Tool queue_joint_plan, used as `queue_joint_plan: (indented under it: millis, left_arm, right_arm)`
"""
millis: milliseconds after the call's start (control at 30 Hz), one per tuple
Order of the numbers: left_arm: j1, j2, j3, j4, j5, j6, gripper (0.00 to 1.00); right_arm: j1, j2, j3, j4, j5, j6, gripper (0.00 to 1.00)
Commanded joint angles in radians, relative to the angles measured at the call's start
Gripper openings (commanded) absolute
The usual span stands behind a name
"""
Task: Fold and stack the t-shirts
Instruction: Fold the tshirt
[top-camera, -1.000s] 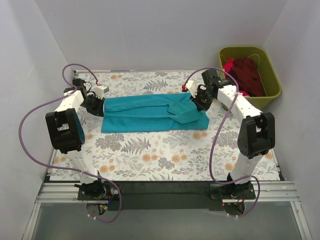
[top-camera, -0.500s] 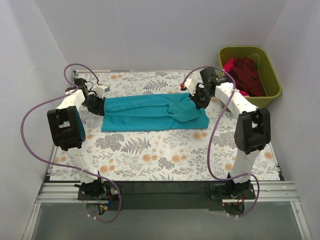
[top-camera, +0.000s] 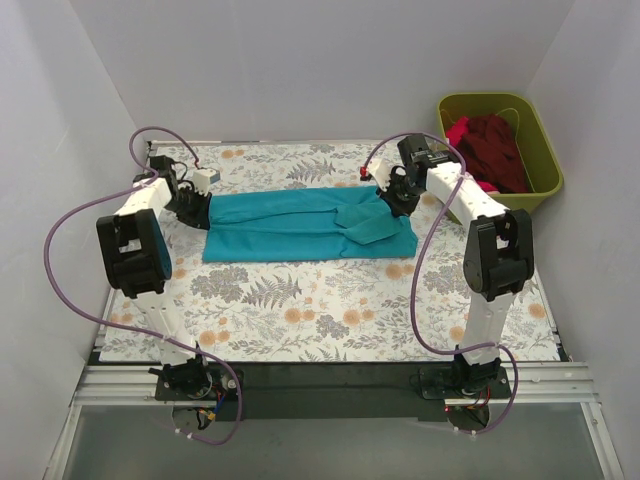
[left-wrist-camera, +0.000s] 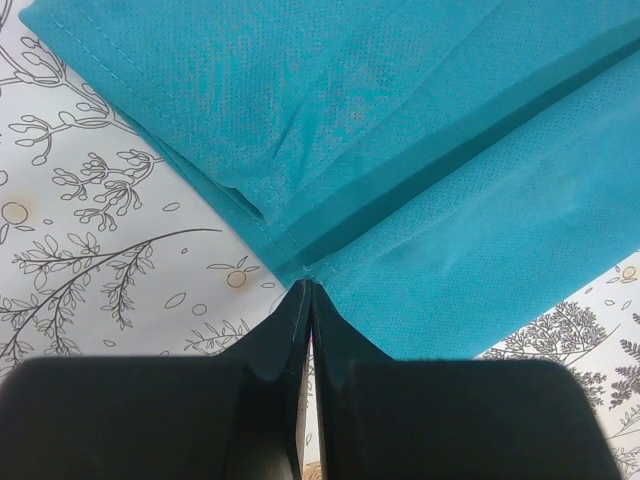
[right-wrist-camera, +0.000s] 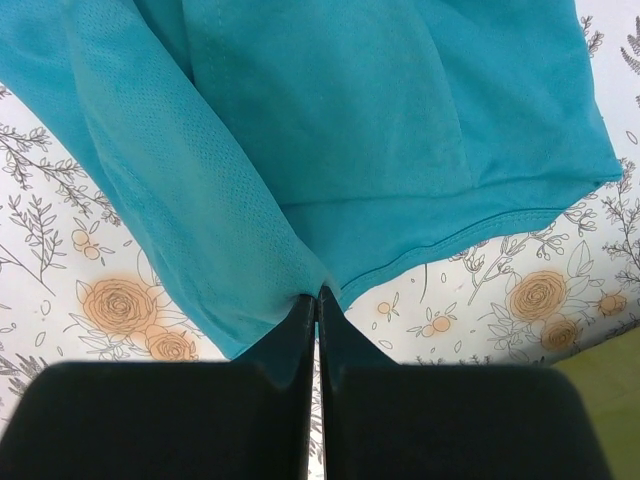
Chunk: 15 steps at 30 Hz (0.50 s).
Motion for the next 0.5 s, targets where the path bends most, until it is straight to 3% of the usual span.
queue_joint_plan:
  millis: [0, 467]
  left_arm:
    - [-0.002, 0.007, 0.035, 0.020, 0.005, -0.004, 0.00]
    - [-0.002, 0.016, 0.030, 0.035, -0.010, -0.004, 0.00]
  right_arm:
    - [-0.007, 0.012, 0.051, 0.005, 0.002, -0.019, 0.01]
    - [-0.008, 0.061, 0.099, 0.007, 0.011, -0.025, 0.01]
